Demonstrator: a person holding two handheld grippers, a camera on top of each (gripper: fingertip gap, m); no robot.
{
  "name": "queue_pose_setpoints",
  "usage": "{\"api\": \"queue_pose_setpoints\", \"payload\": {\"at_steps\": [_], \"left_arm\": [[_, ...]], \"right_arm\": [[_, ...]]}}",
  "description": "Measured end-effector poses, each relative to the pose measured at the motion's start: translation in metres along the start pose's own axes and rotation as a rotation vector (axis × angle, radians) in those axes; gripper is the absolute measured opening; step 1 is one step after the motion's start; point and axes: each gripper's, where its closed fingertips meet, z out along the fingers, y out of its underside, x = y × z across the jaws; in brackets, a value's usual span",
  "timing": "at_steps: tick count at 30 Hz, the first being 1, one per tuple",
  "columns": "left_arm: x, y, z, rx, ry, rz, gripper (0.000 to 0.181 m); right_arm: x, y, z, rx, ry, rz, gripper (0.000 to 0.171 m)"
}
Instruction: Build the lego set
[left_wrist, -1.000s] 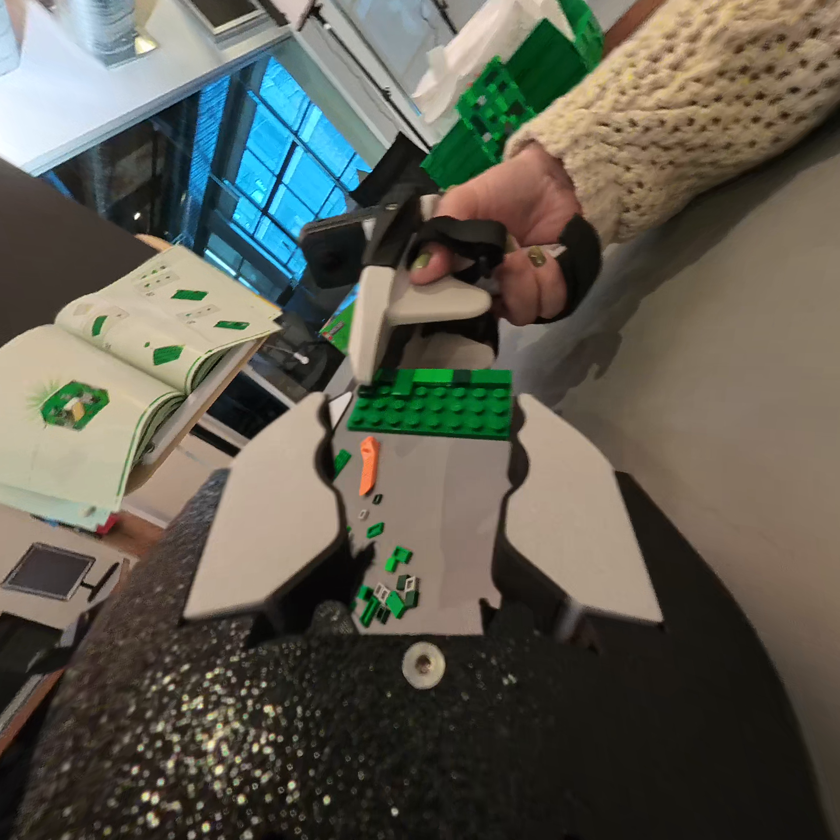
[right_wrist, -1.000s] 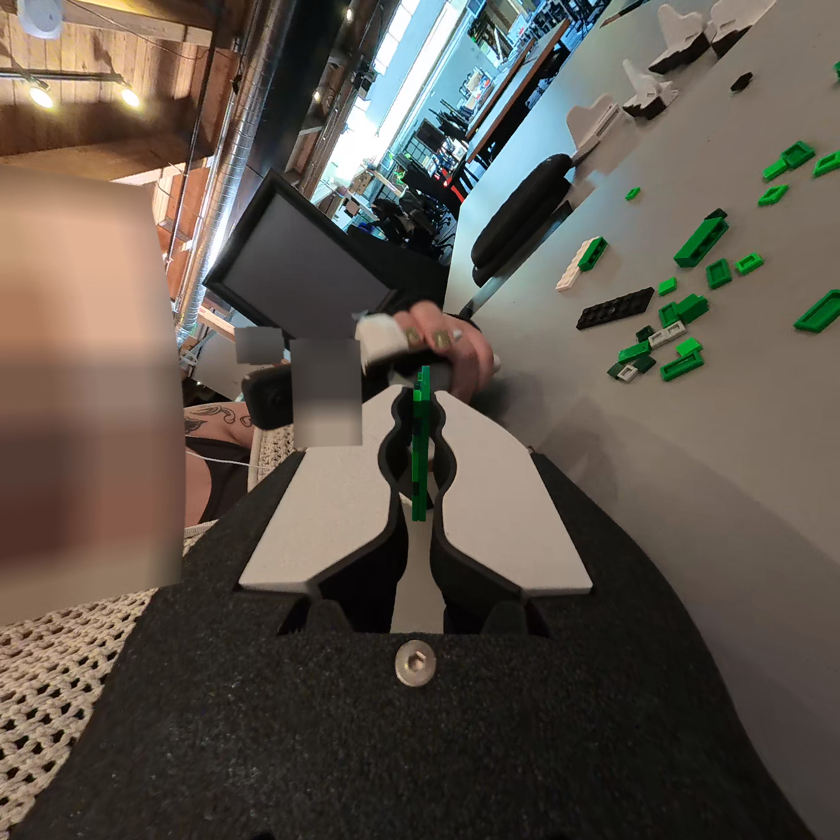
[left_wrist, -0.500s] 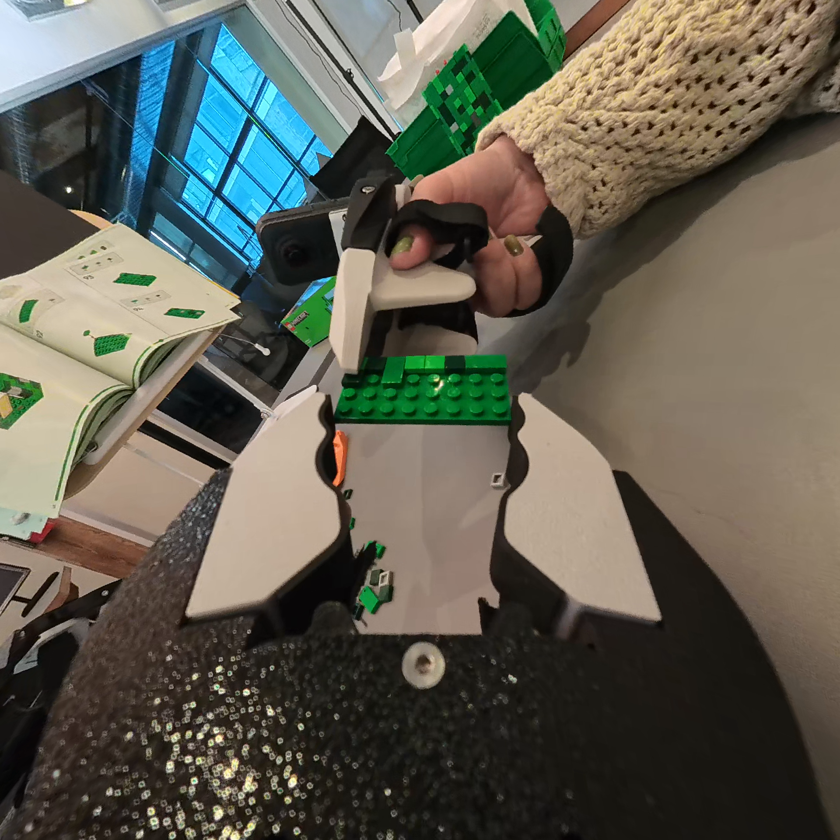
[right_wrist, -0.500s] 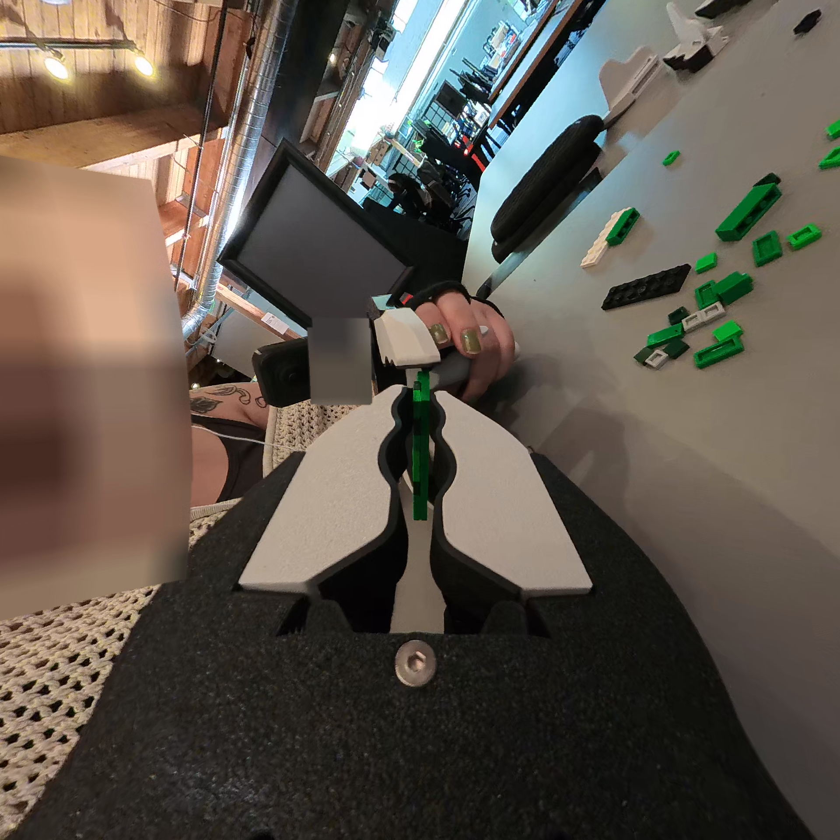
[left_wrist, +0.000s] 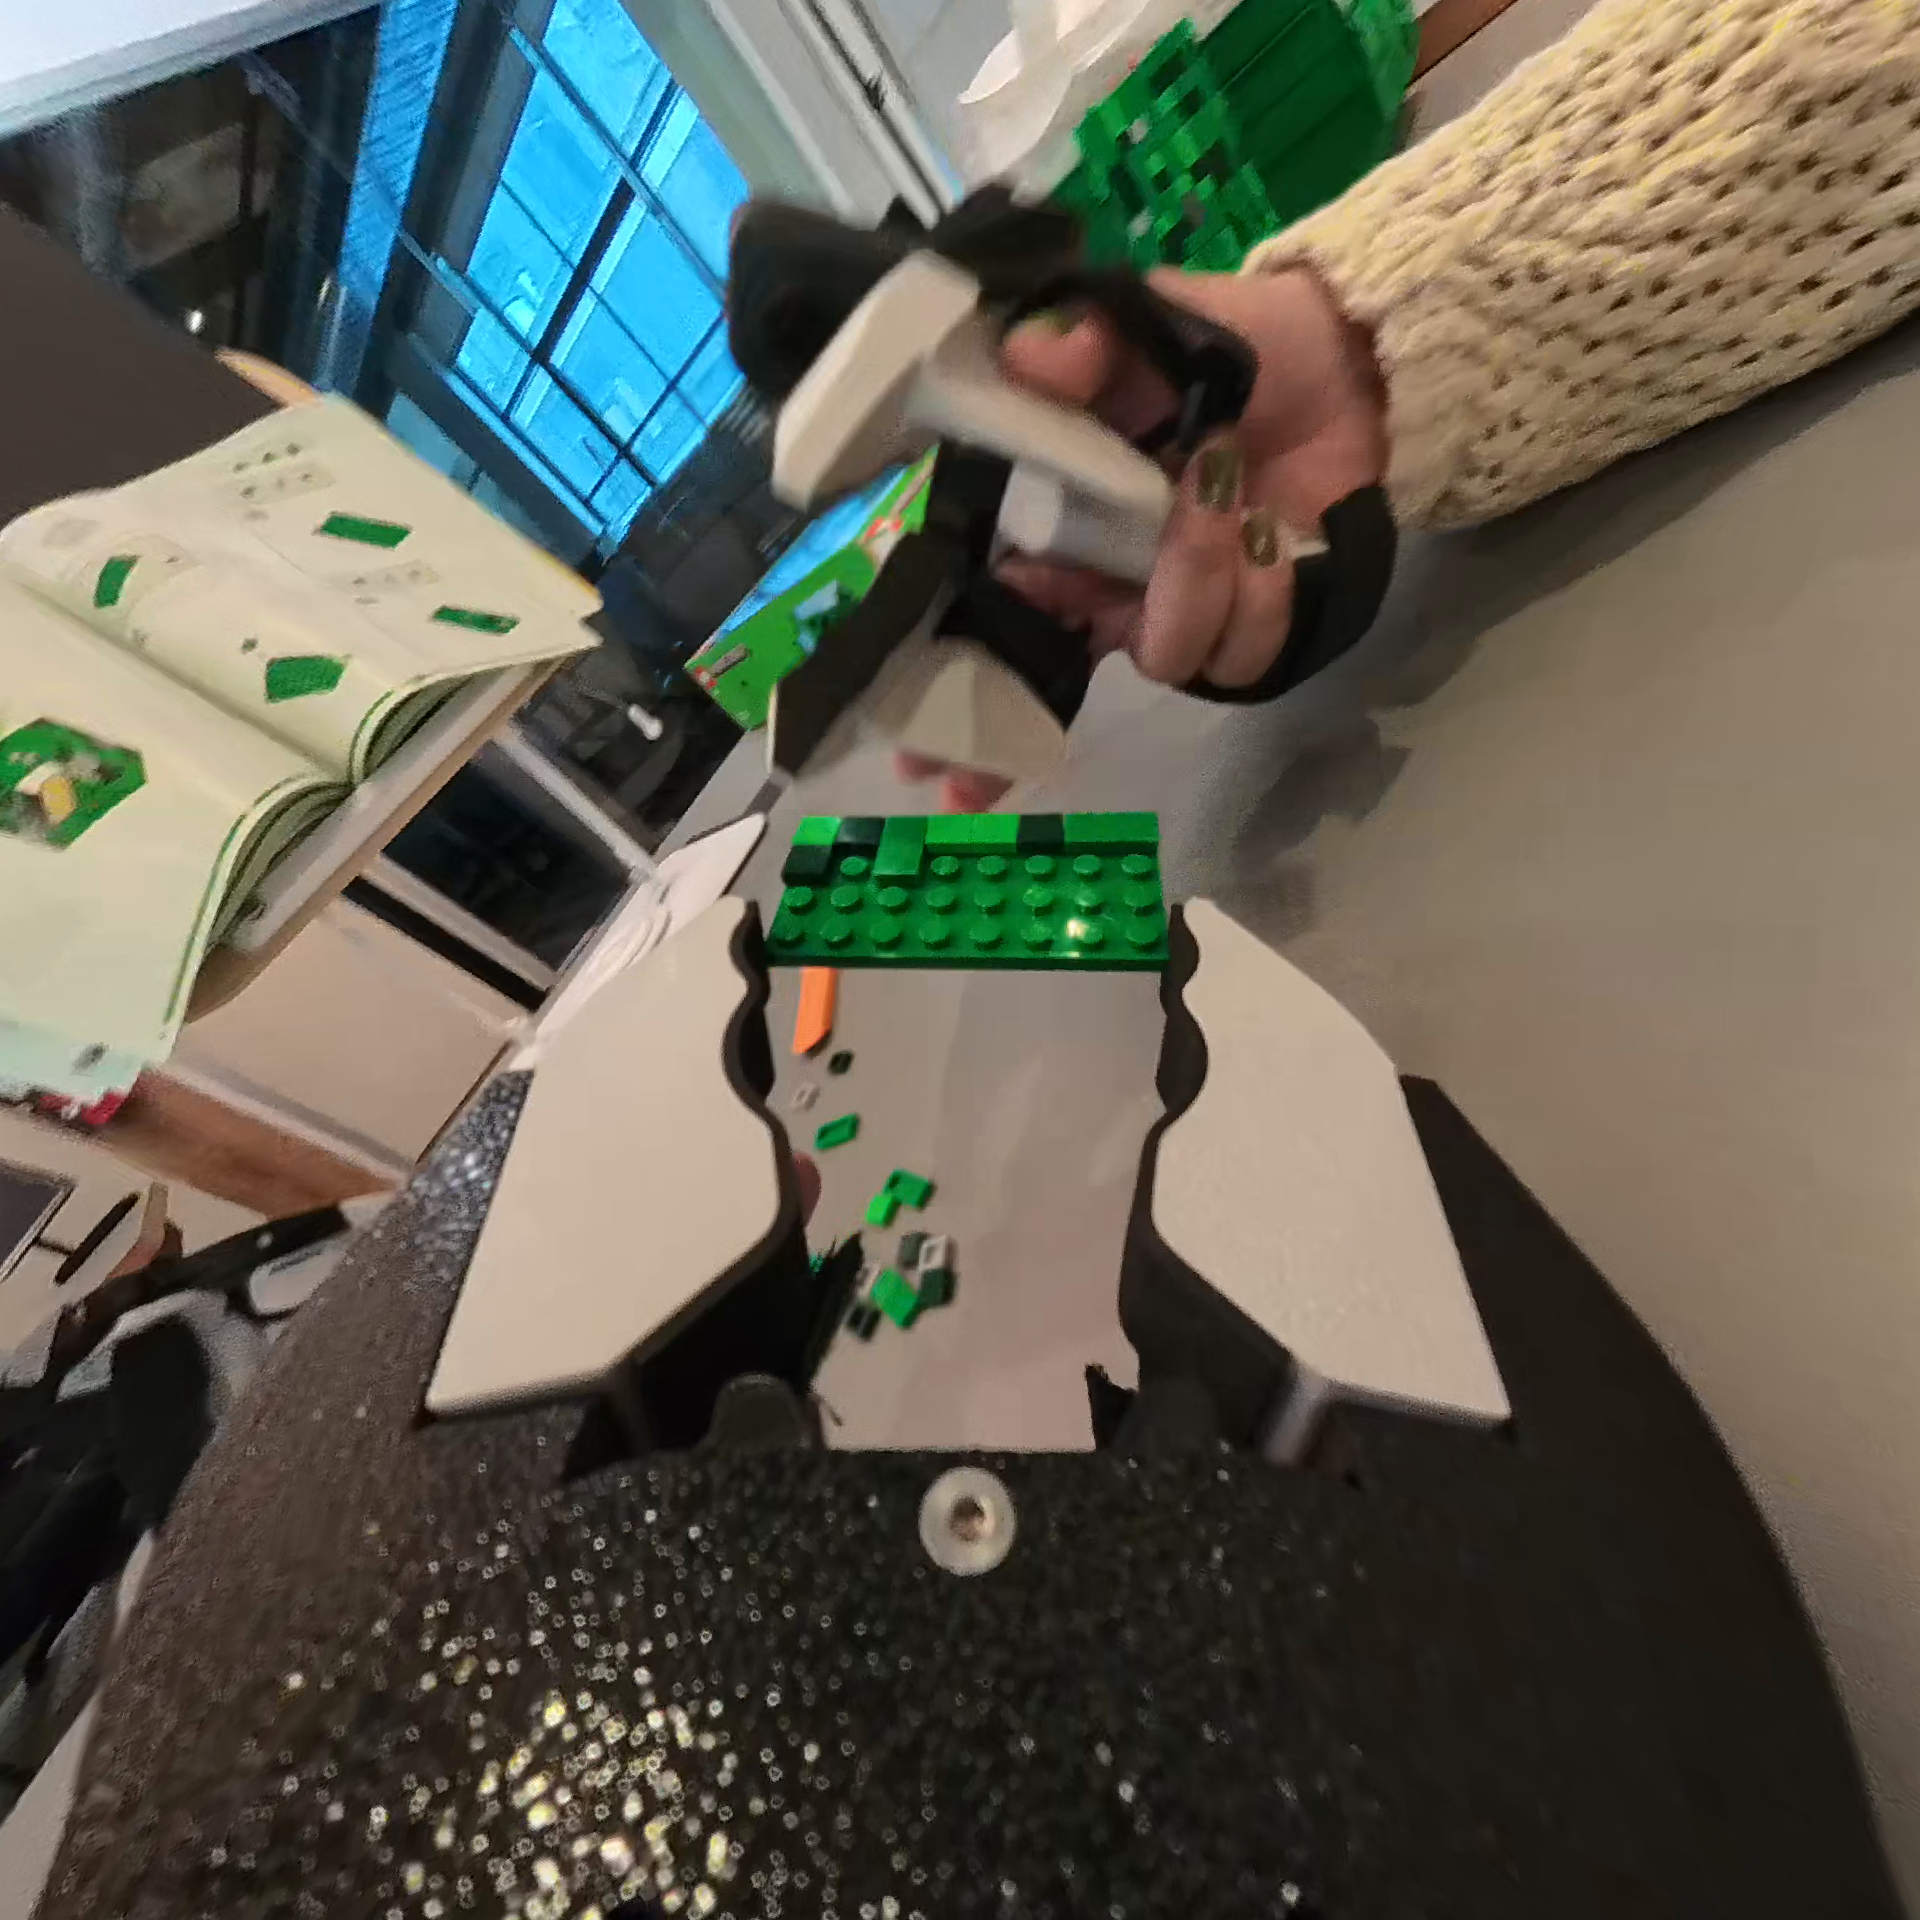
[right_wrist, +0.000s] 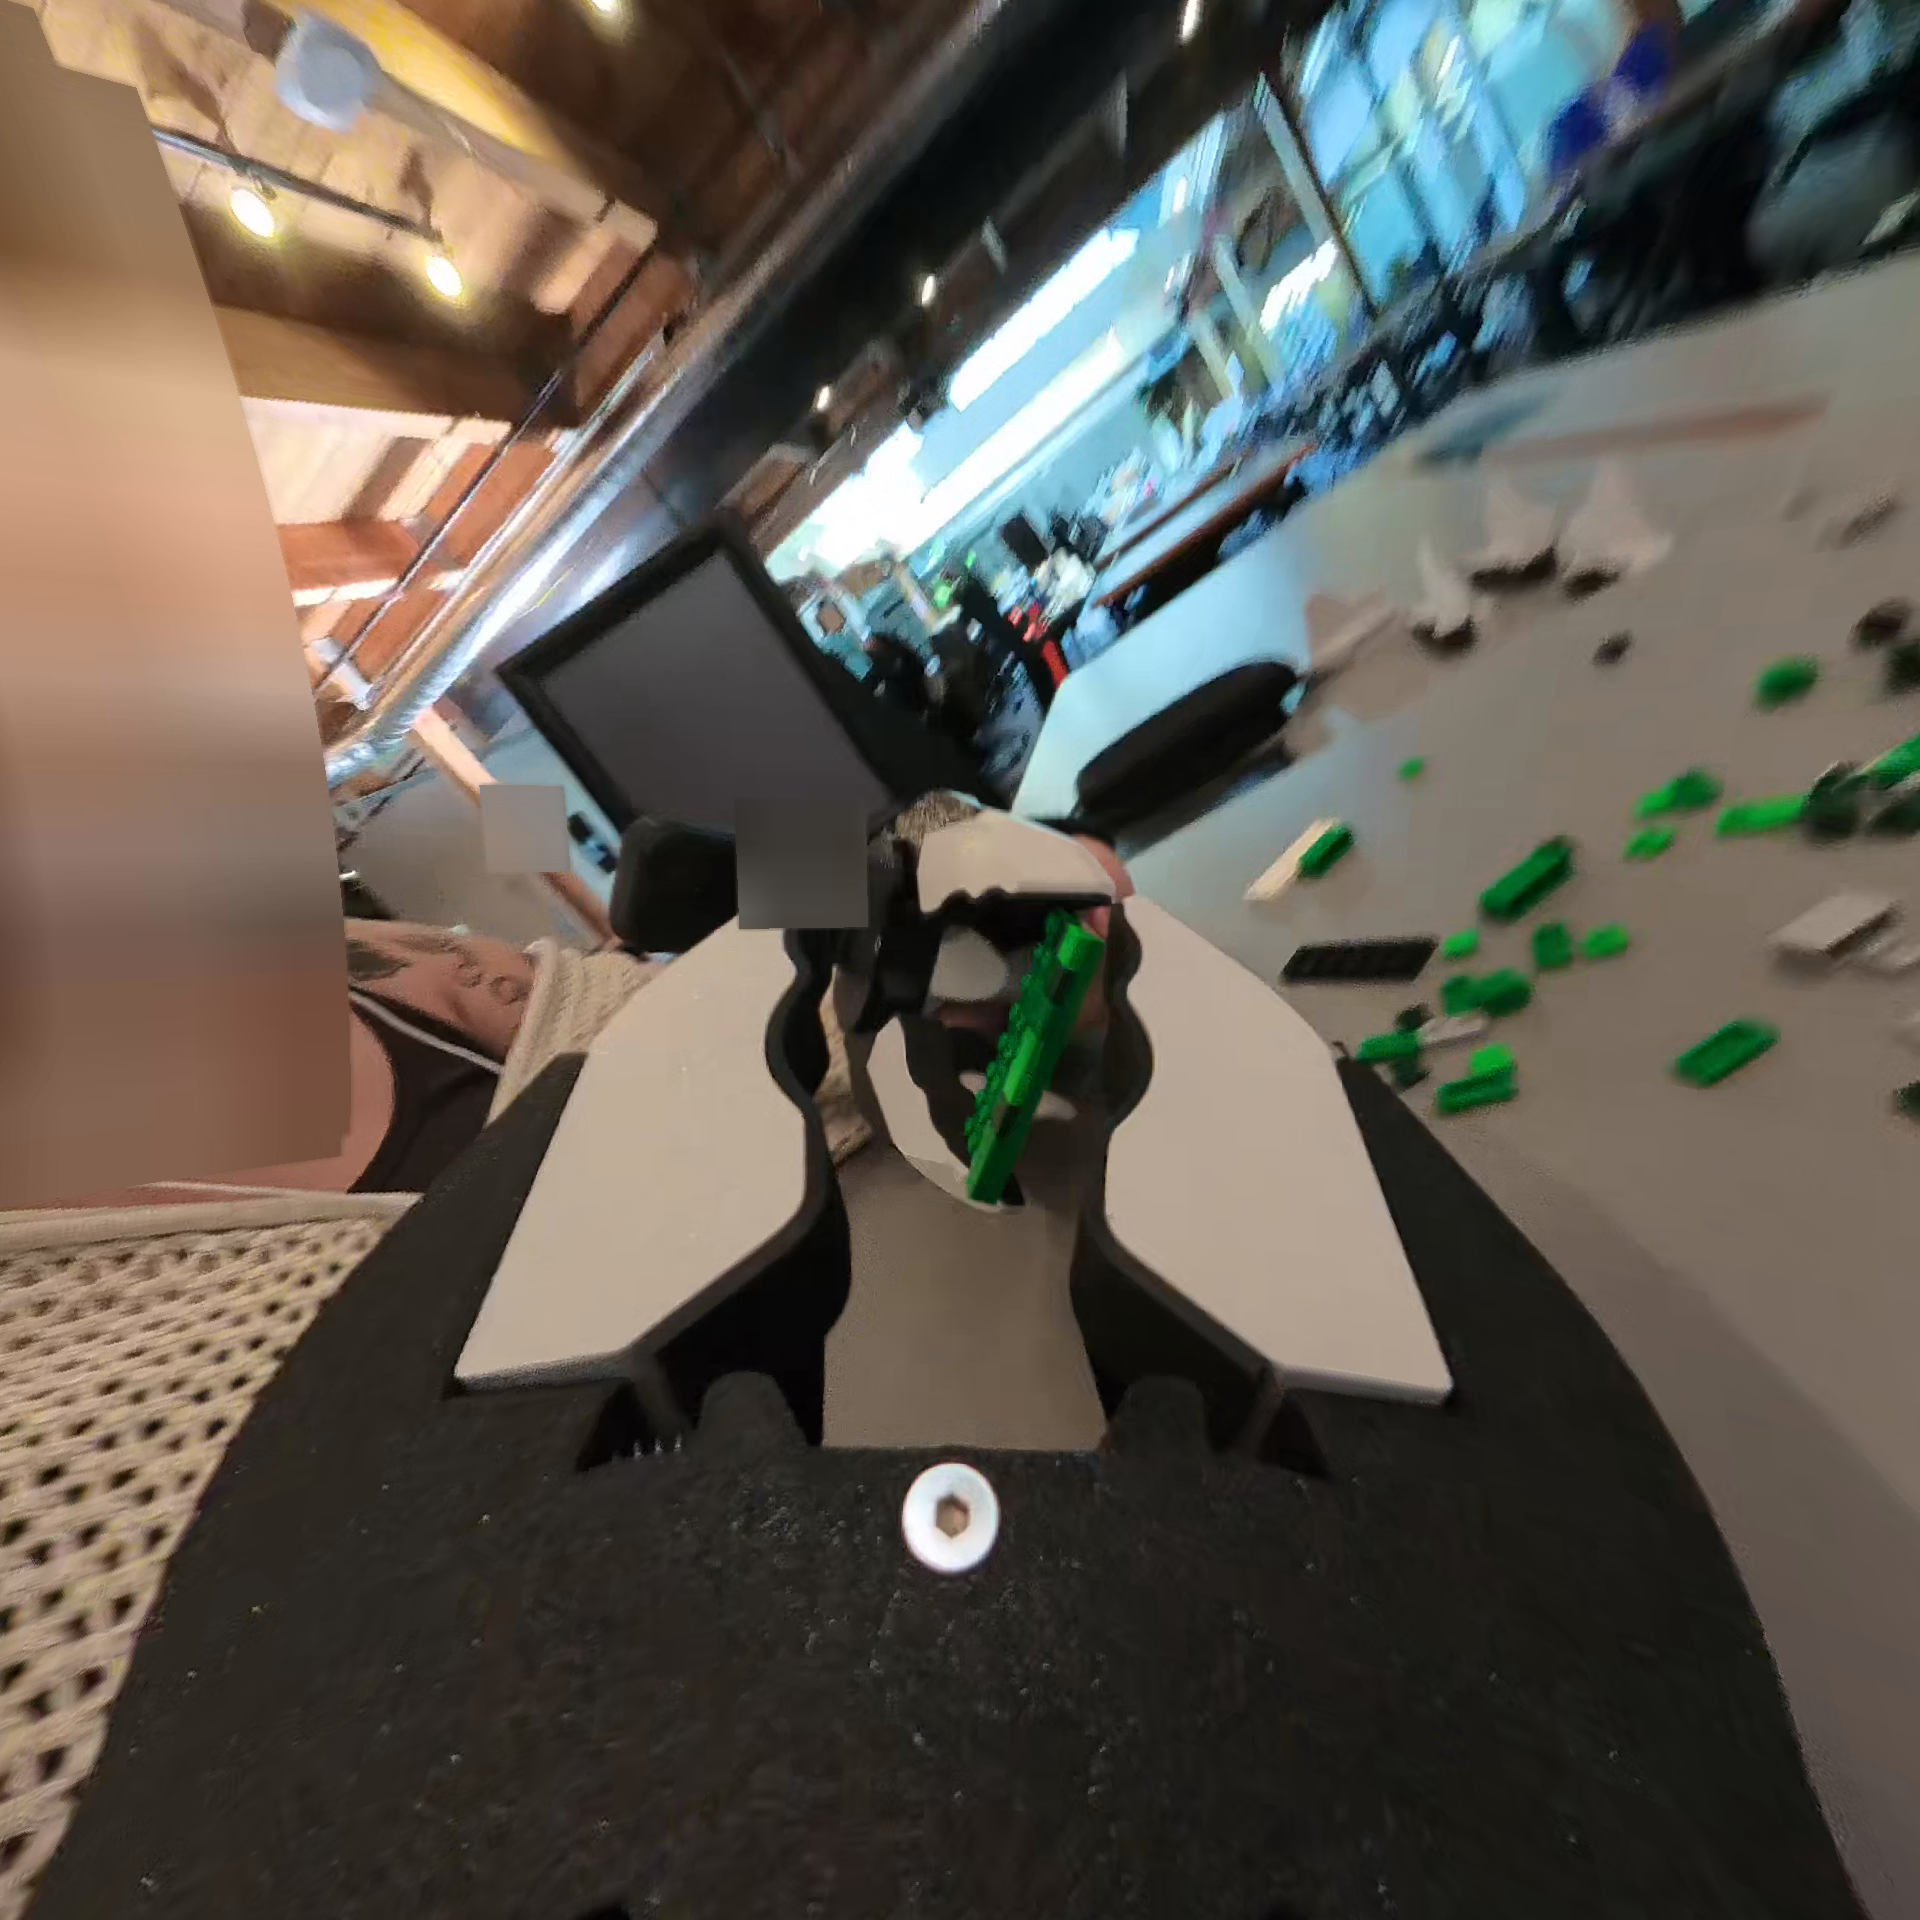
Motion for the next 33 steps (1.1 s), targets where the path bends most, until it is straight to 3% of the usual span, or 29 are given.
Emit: {"api": "queue_pose_setpoints", "payload": {"at_steps": [4,7,9,12,23,27,29,33], "left_arm": [[-0.025,0.024,-0.004,-0.079,-0.069,-0.047,0.073],[-0.036,0.038,-0.007,-0.120,-0.091,-0.093,0.073],[-0.040,0.045,-0.009,-0.138,-0.099,-0.118,0.073],[-0.041,0.050,-0.009,-0.160,-0.098,-0.139,0.073],[-0.053,0.070,-0.030,-0.200,-0.024,-0.284,0.073],[-0.080,0.079,-0.043,-0.244,-0.159,-0.287,0.073],[-0.089,0.088,-0.048,-0.278,-0.210,-0.315,0.073],[-0.080,0.088,-0.050,-0.259,-0.120,-0.419,0.073]], "right_arm": [[0.006,-0.021,-0.016,0.136,0.129,-0.293,0.047],[0.018,-0.031,-0.027,0.251,0.332,-0.553,0.039],[0.031,-0.032,-0.035,0.300,0.487,-0.662,0.031],[0.033,-0.032,-0.034,0.288,0.550,-0.749,0.026],[0.039,-0.032,-0.035,0.250,0.641,-0.821,0.015],[0.041,-0.032,-0.035,0.244,0.656,-0.820,0.015],[0.045,-0.028,-0.033,0.196,0.666,-0.796,0.017],[0.060,-0.019,-0.027,0.040,0.676,-0.732,0.018]]}}
